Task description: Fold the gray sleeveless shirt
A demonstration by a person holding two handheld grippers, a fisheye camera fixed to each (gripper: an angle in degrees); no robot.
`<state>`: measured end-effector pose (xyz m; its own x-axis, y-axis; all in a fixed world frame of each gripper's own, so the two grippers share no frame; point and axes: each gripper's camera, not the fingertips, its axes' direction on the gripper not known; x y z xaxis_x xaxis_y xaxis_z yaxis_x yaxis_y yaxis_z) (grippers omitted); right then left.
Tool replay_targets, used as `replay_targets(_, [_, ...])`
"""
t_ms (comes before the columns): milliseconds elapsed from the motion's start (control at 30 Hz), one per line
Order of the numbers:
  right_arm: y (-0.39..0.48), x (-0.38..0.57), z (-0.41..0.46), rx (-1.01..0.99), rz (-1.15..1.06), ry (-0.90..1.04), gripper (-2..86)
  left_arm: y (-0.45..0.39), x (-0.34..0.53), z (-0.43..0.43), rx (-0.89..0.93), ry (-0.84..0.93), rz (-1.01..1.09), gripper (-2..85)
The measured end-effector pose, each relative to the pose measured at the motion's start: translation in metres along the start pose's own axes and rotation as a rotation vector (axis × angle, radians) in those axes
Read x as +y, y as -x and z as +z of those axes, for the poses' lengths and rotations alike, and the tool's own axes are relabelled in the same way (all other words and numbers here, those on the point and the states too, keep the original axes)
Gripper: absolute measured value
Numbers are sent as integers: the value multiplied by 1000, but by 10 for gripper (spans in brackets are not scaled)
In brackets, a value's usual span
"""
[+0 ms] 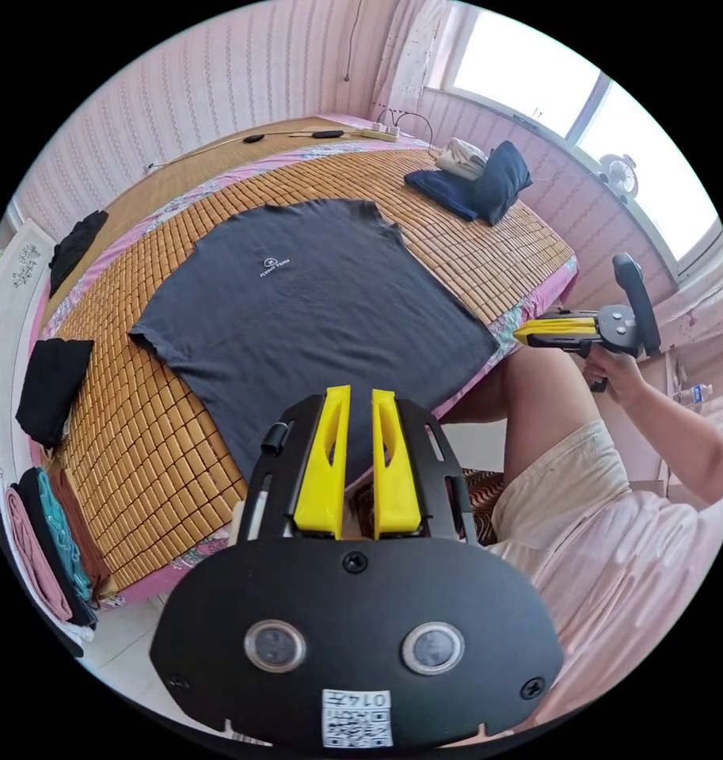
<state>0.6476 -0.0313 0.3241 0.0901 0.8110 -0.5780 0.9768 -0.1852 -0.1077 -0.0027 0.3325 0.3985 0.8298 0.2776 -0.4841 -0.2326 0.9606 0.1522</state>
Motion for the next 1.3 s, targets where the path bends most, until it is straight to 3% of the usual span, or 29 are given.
replay_targets(300, [-92, -83, -12, 23, 34, -62, 21, 19, -72, 117, 83, 69, 64, 53])
replay_targets(600, [-209, -204, 13, -91, 234, -105, 80, 75, -247, 203, 151, 33, 133, 46])
replay_targets(1100, [-287, -225, 18, -198, 388, -45, 25, 36, -451, 294, 169, 134, 345, 55])
replay_targets(1300, [-301, -230, 27, -199, 386, -46, 21, 22, -491, 376, 101, 352, 440, 50])
